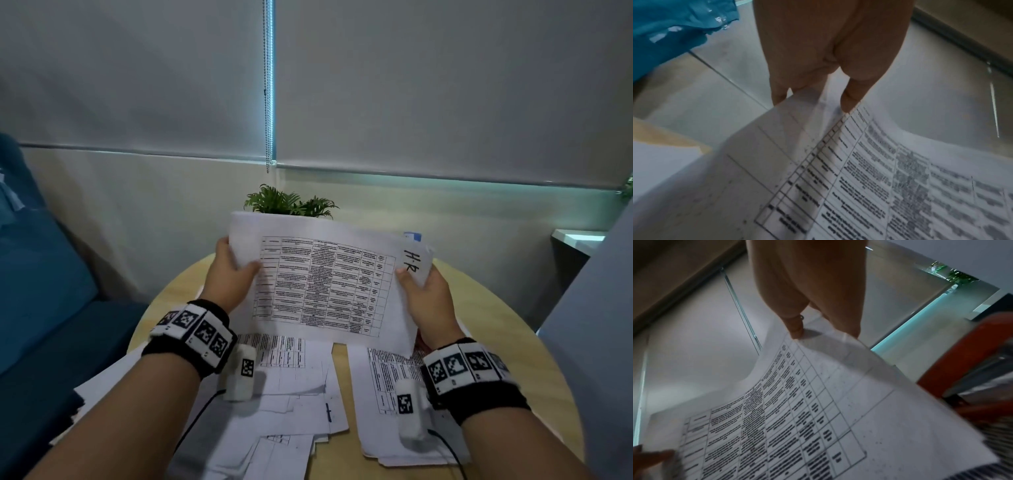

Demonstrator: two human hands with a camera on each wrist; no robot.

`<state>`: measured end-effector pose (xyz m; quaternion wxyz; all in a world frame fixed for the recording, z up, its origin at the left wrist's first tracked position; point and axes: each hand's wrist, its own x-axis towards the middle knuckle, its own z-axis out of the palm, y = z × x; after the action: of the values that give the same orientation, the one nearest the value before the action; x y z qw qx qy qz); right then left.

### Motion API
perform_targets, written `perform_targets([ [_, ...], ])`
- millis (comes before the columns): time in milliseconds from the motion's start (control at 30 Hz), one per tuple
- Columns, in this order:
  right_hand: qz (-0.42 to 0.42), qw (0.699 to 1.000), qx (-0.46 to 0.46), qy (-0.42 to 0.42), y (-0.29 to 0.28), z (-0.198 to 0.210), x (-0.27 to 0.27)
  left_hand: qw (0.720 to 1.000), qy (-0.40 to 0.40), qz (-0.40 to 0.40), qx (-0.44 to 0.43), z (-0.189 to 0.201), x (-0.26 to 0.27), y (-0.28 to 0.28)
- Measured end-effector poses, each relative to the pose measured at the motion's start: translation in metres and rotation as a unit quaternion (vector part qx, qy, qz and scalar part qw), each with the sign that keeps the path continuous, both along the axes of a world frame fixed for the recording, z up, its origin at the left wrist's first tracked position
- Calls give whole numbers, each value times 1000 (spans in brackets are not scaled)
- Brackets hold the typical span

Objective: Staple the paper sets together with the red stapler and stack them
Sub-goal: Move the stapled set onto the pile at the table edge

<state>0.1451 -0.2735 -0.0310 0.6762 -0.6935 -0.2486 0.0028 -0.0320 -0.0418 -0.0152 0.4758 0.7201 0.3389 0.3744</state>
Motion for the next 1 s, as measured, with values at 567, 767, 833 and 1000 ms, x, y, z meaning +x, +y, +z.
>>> perform_targets([
  [567,49,996,-76,27,1,0,17,995,99,14,6,-3,3,17],
  [767,128,979,-143,63,3,-18,11,919,237,33,312,6,25,-12],
  [833,147,972,-171,70,3,-20,3,888,240,-91,381,4,41,-33],
  [1000,160,955,-243,61,-2,-14,-12,876,237,-207,365,-13,77,-61],
])
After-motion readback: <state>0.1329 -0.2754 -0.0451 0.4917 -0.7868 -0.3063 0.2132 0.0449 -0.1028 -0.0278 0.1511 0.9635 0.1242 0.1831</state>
